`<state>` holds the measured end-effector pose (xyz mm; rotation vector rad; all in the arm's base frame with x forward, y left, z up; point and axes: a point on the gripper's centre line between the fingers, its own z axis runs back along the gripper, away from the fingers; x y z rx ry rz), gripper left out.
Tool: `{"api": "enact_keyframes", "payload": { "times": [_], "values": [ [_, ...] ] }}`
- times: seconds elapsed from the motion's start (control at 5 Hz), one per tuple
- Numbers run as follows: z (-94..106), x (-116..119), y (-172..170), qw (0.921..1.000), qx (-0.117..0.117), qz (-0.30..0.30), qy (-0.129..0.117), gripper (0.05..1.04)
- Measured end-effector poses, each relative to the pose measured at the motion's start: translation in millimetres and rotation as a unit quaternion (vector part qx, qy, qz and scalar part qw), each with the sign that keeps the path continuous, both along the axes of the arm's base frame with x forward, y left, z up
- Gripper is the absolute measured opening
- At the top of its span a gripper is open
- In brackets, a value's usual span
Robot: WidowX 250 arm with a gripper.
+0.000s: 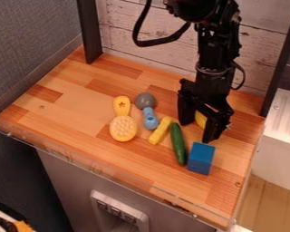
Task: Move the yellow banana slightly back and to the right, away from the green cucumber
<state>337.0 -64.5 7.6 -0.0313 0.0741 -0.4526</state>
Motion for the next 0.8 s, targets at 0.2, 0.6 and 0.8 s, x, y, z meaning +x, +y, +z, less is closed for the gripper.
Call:
{"api": "enact_keyframes", "payload": {
  "times": [0.2, 0.6, 0.8],
  "values": [
    [-0.4, 0.9, -0.4, 0.9989, 0.002, 0.046, -0.003, 0.645],
    [-3.7, -4.3, -5.1, 0.9953, 0.003, 0.096, -0.002, 0.15],
    [-2.8, -8.4, -7.7, 0.9966, 0.001, 0.082, -0.006, 0.061]
  ]
}}
